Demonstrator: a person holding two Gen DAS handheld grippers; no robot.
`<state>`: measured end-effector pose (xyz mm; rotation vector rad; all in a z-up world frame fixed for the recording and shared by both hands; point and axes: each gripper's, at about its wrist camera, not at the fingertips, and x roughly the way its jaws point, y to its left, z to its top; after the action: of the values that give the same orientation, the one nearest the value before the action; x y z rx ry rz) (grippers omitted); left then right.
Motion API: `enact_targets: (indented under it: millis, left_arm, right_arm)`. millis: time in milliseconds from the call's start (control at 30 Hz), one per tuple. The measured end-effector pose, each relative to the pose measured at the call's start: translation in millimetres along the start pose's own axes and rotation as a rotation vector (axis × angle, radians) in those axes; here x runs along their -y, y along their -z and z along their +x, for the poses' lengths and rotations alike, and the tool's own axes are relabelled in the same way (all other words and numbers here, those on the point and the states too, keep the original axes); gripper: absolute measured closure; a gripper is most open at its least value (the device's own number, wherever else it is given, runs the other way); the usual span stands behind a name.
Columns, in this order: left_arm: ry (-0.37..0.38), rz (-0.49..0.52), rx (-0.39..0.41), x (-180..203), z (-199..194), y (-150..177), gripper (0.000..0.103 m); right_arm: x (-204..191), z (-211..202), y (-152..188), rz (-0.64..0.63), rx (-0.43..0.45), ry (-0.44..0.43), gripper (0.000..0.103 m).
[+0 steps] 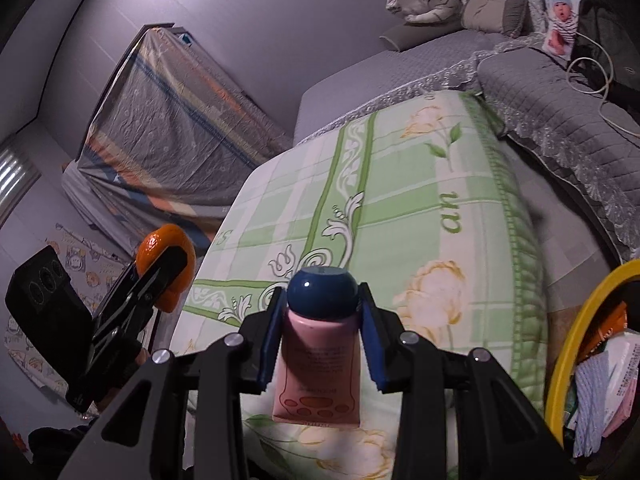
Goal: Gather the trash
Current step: 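Carry the orange and pink tube over the yellow bin and open both grippers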
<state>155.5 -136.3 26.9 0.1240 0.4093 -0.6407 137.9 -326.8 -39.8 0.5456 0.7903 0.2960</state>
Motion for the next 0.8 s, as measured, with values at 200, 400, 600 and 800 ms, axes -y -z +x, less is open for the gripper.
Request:
enact_targets:
  millis: [200,400,600,800]
  left_arm:
    - [0.102,0.077,0.008,50.5,18.9,-10.5,0.051]
    - [0.197,0.112,0.019,96.5,33.6,-15.1,0.051]
    - [0.283,0.164,0.029,146.9,50.5,-13.2,0.051]
    - [0.331,0.205,0.003,191.9,85.5,-3.2,0.051]
  right_arm:
    - [54.7,-51.9,6.0,0.095,0.11,0.073,0.069]
    - [103.0,-94.1,18.4,0.184,0.198,0.18,0.069]
    - [146.2,-127.9,39.3,0.258,0.263,0.286,0.069]
    - [182.5,-142.1,55.7,0.3,0.314,0.444,0.069]
